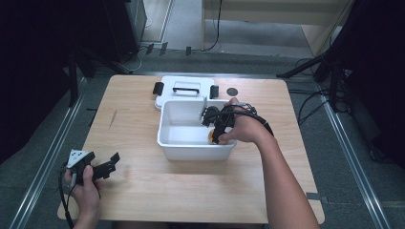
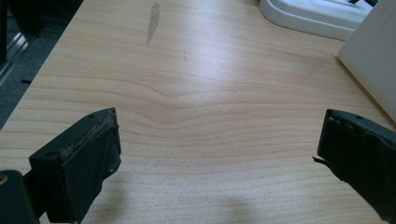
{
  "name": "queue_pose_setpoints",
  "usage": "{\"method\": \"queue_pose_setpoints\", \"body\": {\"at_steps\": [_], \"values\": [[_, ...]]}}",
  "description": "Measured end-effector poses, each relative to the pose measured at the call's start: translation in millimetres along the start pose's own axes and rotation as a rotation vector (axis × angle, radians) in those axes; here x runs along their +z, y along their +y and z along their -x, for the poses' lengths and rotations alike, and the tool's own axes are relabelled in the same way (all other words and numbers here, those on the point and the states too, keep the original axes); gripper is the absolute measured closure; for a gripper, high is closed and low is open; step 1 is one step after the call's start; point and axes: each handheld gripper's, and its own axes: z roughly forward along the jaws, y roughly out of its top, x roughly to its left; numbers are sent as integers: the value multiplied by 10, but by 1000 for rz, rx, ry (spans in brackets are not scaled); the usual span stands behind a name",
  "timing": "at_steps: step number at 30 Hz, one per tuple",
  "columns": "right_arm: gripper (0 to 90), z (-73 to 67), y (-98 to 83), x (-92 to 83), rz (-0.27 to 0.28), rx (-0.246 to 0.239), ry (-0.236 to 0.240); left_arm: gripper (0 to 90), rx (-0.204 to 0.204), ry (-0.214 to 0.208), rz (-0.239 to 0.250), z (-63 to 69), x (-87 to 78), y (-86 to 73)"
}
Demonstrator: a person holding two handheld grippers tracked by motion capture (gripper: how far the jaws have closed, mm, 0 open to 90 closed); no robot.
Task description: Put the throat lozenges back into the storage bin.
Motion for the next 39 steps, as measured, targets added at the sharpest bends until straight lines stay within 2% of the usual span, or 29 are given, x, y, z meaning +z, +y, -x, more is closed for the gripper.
{"method": "queue_pose_setpoints", "body": {"at_steps": [12, 19, 21, 24, 25, 29, 39], "values": [[213, 27, -76, -192, 61, 27, 5, 0, 1, -1, 0, -2, 1, 1], [210, 63, -165, -379, 112, 55, -3, 0, 1, -2, -2, -1, 1, 1], [209, 63, -197, -436, 124, 82, -3, 0, 1, -2, -1, -1, 1, 1], [210, 73, -228, -476, 135, 93, -1, 0, 1, -2, -1, -1, 1, 1], [211, 89, -270, -528, 151, 115, 10, 0, 1, -2, -1, -1, 1, 1], [211, 110, -346, -608, 170, 149, 1, 0, 2, -2, -1, -1, 1, 2], [219, 134, -544, -679, 212, 240, 19, 0, 3, -1, -1, -1, 1, 2]]}}
